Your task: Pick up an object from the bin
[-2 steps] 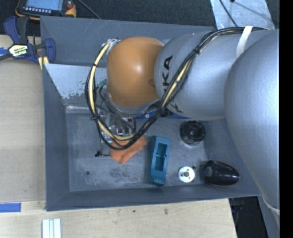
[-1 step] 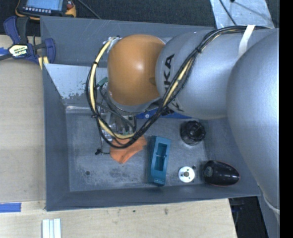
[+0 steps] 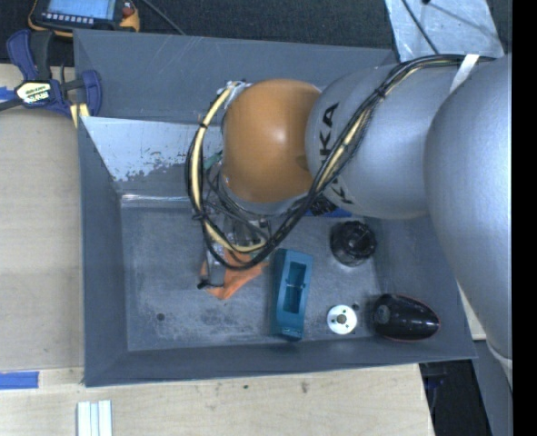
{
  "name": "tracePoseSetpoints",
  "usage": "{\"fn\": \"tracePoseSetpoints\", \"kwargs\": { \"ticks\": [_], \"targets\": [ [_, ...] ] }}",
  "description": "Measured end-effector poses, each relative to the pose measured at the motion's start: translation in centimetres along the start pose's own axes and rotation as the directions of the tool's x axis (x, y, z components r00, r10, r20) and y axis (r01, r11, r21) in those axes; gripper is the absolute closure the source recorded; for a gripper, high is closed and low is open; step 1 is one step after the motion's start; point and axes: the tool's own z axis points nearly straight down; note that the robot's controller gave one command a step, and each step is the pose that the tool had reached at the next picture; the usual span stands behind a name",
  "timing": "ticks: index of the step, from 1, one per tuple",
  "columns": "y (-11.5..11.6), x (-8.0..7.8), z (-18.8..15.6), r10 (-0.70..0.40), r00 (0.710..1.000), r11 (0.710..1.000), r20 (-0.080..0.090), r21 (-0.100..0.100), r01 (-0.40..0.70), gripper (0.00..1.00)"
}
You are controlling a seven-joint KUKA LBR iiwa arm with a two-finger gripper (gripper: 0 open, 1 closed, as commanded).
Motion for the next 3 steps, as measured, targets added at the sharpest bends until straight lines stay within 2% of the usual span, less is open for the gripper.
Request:
{"fn": "tracePoseSetpoints", "kwargs": {
  "ticks": [1,2,3],
  "targets": [
    [-4.0,1.0,1.5,0.086,0.996,0.996,-0.008,0.005,-0.086,0.0],
    [-3.8,0.0,3.7,0.237,0.972,0.972,-0.002,0.004,-0.237,0.0],
    [-5.7,1.4,4.3,0.049,0.999,0.999,-0.006,0.002,-0.049,0.0]
  ]
}}
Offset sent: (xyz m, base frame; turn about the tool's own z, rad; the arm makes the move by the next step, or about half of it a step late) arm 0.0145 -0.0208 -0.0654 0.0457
